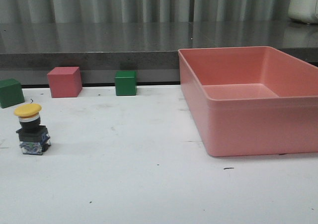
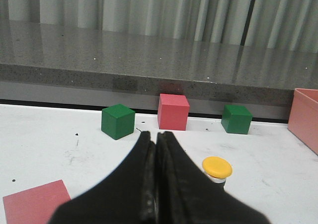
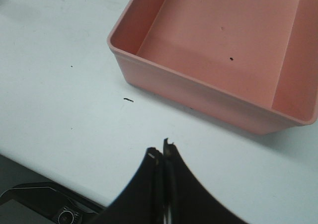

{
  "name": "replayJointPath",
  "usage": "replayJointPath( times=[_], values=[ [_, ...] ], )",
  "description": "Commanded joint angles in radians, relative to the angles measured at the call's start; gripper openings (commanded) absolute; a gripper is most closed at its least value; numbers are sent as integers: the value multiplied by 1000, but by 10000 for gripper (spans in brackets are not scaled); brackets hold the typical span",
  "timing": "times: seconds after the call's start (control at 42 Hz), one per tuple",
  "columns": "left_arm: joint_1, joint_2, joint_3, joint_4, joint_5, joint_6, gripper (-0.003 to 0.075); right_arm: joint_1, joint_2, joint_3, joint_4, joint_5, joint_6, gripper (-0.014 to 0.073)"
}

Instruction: Place and stand button with both arms

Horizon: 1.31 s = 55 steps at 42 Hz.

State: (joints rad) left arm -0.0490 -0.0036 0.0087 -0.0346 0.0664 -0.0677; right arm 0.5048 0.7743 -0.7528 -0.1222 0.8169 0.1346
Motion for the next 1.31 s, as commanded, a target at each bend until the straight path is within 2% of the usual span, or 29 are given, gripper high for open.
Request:
replayJointPath(
  times=[0.0, 0.285, 0.404, 0.523, 0.737, 0.833, 0.999, 1.285],
  values=[
    [1, -21, 14, -3, -89, -8, -20, -6, -7, -26, -8, -51, -4, -68],
    [1, -21, 14, -3, -89, -8, -20, -6, -7, -26, -8, -54, -4, -68],
    [1, -21, 14, -3, -89, -8, -20, -34, -78, 16, -6, -78, -4, -68],
    [-1, -21, 14, -3, -89, -8, -20, -124, -212, 131, 27, -189, -4, -66],
    [-1, -21, 14, -3, -89, -8, -20, -279, -504, 461, 33, -546, -21, -64],
    [-1, -21, 14, -3, -89, -8, -20, -330, -614, 577, 36, -658, -21, -64],
    [-1, -21, 14, -3, -89, -8, -20, -417, -768, 705, 96, -708, -21, -64],
    [-1, -21, 14, -3, -89, -8, -20, -425, -803, 777, 93, -778, -21, -64]
  ],
)
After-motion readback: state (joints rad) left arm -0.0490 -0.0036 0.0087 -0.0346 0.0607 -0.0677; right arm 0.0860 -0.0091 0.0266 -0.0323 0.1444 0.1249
